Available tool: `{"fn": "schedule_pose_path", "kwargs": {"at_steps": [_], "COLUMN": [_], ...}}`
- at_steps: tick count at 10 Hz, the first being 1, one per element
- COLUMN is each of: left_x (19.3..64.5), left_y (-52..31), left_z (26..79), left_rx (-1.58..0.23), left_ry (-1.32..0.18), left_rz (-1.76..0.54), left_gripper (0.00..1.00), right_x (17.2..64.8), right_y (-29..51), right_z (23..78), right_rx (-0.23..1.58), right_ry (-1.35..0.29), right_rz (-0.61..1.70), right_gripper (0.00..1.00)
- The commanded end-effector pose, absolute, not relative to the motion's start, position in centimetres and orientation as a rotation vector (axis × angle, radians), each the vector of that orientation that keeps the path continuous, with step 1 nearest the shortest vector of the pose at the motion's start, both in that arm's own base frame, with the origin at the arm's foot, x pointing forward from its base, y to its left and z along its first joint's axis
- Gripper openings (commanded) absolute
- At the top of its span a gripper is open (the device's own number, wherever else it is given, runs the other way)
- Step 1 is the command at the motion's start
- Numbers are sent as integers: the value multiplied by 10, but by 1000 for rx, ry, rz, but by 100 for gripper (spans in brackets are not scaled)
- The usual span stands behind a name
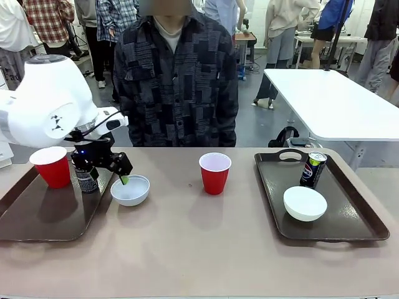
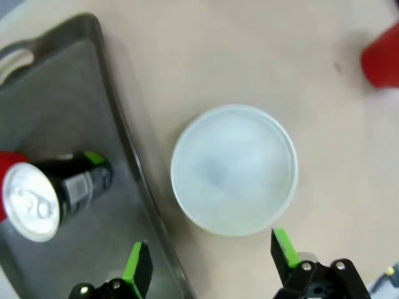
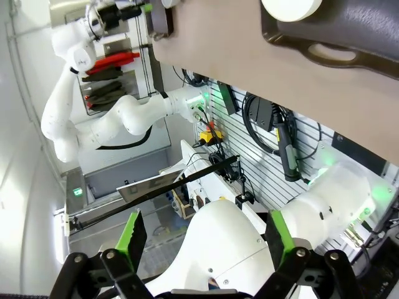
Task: Prepare tableware on both trays.
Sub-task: Pick up a Picnic Bowl from the table and place it on a Handle tray.
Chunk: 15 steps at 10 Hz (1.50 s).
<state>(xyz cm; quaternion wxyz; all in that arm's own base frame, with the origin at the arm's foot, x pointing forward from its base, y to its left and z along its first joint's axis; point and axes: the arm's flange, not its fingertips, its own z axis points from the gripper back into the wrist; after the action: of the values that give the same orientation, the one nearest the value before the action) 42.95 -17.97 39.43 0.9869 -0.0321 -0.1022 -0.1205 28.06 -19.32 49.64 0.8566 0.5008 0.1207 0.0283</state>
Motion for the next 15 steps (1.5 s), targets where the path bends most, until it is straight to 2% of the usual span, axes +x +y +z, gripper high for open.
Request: {"fn": "schedule_pose_path", "kwargs": {"at_steps": [1, 2, 6, 8, 11, 12, 13, 14, 15], "left_x": [424, 430, 442, 459, 476, 481, 482, 485, 484], "left_y": [-172, -180, -184, -195, -196, -198, -200, -202, -202], "left_z": [400, 394, 385, 367, 352, 348, 346, 346, 346], "left_rx": [-95, -64, -82, 2, 5, 11, 9, 12, 17], "left_ry": [-114, -205, -177, -148, -160, -151, -147, -147, -144], "left_rz": [-228, -242, -215, -222, -186, -179, -176, -180, -179], "left_gripper": [100, 100, 100, 100, 100, 82, 82, 64, 77], "right_x": [280, 280, 280, 280, 280, 280, 280, 280, 280], "right_y": [-193, -193, -193, -193, -193, -193, -193, -193, -193], "right_z": [498, 498, 498, 498, 498, 498, 498, 498, 498], "right_rx": [1065, 1065, 1065, 1065, 1065, 1065, 1065, 1065, 1065], "right_ry": [249, 249, 249, 249, 249, 249, 249, 249, 249], "right_rz": [67, 67, 67, 67, 67, 67, 67, 67, 67], "right_gripper": [100, 100, 100, 100, 100, 100, 100, 100, 100]}}
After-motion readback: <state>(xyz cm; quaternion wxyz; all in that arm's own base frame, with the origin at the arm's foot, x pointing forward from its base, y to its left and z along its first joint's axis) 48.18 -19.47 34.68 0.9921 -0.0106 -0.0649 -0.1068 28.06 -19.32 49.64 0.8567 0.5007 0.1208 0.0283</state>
